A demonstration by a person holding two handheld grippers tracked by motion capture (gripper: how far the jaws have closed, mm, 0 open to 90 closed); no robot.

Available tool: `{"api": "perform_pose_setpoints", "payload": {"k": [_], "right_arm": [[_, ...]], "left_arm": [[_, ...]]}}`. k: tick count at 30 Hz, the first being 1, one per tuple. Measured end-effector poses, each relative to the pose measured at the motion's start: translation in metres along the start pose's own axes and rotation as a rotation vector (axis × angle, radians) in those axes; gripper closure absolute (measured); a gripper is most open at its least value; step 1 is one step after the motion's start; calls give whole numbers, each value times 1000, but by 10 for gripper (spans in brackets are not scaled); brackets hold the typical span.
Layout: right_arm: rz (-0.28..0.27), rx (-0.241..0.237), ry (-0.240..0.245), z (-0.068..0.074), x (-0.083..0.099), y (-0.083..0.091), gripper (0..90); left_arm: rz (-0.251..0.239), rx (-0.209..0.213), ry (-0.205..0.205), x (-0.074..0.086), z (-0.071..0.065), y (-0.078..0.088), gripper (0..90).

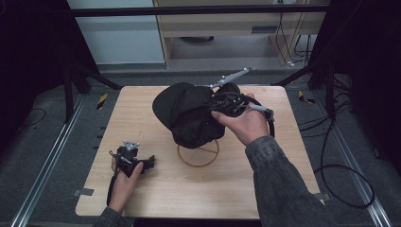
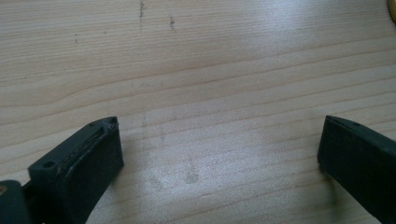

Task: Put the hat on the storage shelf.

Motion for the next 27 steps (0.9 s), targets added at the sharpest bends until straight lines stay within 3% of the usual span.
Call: {"api": "perform_pose_setpoints", "payload": {"k": [27], "right_arm": [[21, 23, 10, -1, -11, -9, 808]], "left_arm": [[0, 0, -1, 0, 0, 0, 0]]}}
Point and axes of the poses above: each handheld gripper's, and its own axes: y roughly backward along the jaws, x roughly out of its underside, z roughly to its left, the point moved 9 cm from there along -y, roughly forward along the jaws, and after that the axes turned 9 degrees about y, right-handed, at the moved point
